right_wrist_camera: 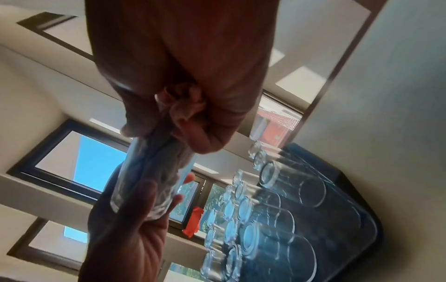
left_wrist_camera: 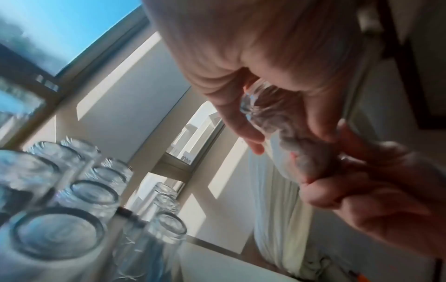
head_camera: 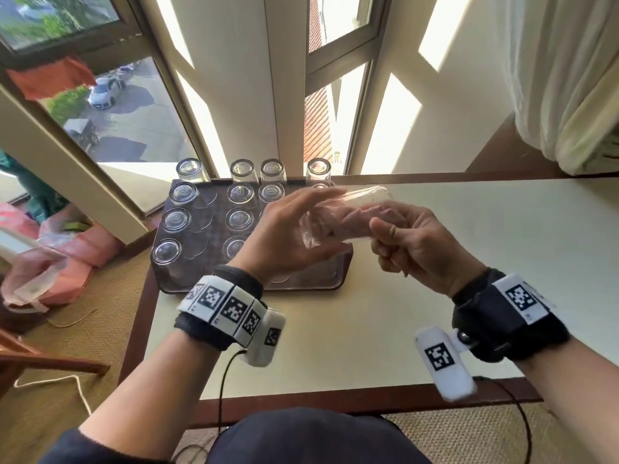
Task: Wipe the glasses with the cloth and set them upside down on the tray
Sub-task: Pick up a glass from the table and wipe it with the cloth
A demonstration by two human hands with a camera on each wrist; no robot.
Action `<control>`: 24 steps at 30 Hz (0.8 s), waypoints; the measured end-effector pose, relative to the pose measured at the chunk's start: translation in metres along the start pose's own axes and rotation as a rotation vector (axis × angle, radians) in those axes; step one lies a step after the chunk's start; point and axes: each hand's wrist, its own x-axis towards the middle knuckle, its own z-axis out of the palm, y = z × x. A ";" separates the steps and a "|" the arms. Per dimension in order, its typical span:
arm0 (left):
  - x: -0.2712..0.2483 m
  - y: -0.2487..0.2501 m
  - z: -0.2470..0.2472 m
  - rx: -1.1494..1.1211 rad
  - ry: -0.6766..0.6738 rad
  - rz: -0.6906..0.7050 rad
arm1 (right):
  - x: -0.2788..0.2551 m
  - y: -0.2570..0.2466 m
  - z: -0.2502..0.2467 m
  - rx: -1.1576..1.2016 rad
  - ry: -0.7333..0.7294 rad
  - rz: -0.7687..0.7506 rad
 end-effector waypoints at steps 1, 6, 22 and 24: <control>0.000 -0.004 0.000 0.004 -0.012 -0.001 | 0.001 0.003 0.002 0.023 0.023 -0.009; -0.005 -0.003 0.003 -0.829 -0.035 -0.682 | 0.004 -0.005 0.015 -0.260 0.128 -0.280; -0.011 0.005 -0.013 -0.665 0.029 -0.587 | 0.007 0.000 0.033 -0.262 0.040 -0.274; -0.015 0.000 -0.016 -0.543 0.050 -0.471 | 0.010 0.001 0.034 -0.233 0.036 -0.186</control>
